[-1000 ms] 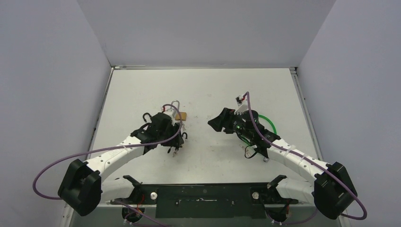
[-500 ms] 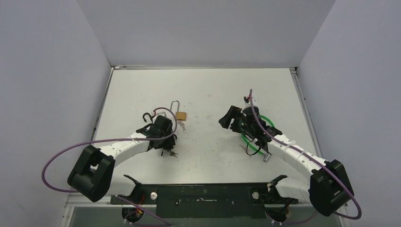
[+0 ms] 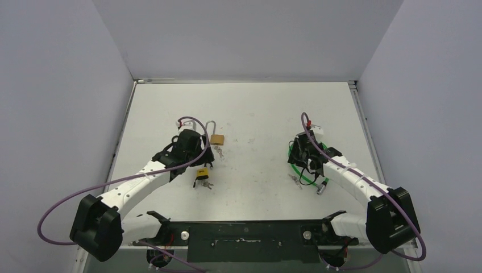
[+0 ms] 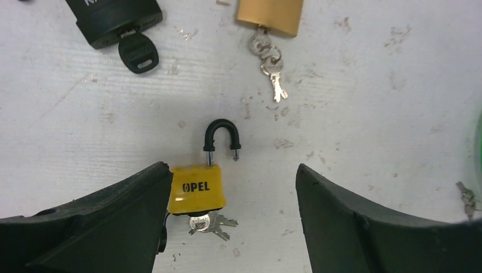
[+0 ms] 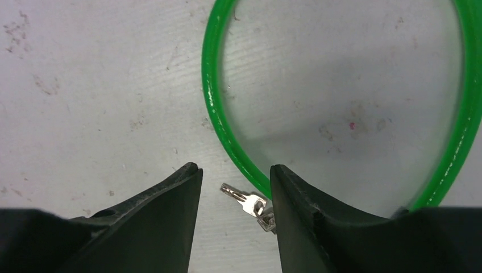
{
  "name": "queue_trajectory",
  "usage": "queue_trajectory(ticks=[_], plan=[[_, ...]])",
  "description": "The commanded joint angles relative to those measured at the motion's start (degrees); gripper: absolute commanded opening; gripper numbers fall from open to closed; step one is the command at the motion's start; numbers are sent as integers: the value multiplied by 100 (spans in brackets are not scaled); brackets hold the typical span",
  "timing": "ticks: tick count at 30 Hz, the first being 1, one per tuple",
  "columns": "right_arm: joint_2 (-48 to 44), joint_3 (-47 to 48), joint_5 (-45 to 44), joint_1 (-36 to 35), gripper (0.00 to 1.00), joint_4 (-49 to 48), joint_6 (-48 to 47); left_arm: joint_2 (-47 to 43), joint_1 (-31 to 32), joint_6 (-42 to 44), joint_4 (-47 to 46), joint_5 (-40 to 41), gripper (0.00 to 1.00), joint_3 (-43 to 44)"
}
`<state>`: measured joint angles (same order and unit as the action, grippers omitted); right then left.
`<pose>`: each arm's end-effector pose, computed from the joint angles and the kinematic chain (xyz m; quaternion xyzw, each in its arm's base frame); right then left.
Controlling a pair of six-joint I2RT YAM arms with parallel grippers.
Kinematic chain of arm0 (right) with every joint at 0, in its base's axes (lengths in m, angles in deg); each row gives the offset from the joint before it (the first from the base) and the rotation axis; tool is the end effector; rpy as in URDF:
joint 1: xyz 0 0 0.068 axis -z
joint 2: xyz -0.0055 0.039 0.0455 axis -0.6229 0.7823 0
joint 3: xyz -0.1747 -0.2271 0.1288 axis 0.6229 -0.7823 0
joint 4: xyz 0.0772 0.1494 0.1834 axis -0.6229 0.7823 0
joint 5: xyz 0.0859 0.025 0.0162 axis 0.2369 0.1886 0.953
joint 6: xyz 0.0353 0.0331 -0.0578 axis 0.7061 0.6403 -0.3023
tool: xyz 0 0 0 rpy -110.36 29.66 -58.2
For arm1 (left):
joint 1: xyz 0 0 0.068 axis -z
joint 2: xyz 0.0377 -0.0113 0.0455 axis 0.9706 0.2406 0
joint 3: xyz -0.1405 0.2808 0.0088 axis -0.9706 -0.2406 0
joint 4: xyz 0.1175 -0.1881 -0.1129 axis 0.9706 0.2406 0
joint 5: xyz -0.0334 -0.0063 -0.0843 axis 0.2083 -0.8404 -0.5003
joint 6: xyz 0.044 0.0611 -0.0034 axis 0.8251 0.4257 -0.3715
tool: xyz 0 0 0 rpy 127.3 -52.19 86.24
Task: Unlock with the key
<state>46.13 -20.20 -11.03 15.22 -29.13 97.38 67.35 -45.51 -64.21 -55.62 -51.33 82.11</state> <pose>0.2133 0.0828 0.2244 0.1375 0.9414 0.0987 0.2917 0.2061 -0.1049 0.2407 -0.1042 0.9273 -0.1049 0.3437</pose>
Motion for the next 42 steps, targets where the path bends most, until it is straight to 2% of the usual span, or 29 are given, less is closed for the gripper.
queue_trajectory(ticks=[1, 4, 8, 14, 22, 25, 30, 37, 42], plan=[[-239, 326, -242, -158, 47, 711, -126, -343, -42, 216, -86, -76, 77, 381], [-239, 404, -411, -370, 47, 1165, 60, -417, -42, 274, -161, -178, 77, 392], [-95, 400, -337, -494, 38, 1666, 305, -423, -46, 304, -267, -275, 77, 343], [-33, -23, -149, -425, 37, 1337, 427, -382, -53, 304, -456, -542, 77, 271], [570, 84, 63, -307, 40, 1009, -78, -507, -64, 246, -574, -797, 77, 258], [697, 57, 170, -293, 39, 945, -173, -554, -77, 241, -578, -813, 77, 255], [773, 40, 329, -271, 30, 914, -256, -547, -85, 205, -581, -900, 77, 272], [782, -50, 393, -237, 34, 851, -335, -520, -86, 166, -637, -971, 77, 268], [979, -29, 321, -240, 29, 746, -529, -526, -86, 152, -649, -1045, 77, 281]])
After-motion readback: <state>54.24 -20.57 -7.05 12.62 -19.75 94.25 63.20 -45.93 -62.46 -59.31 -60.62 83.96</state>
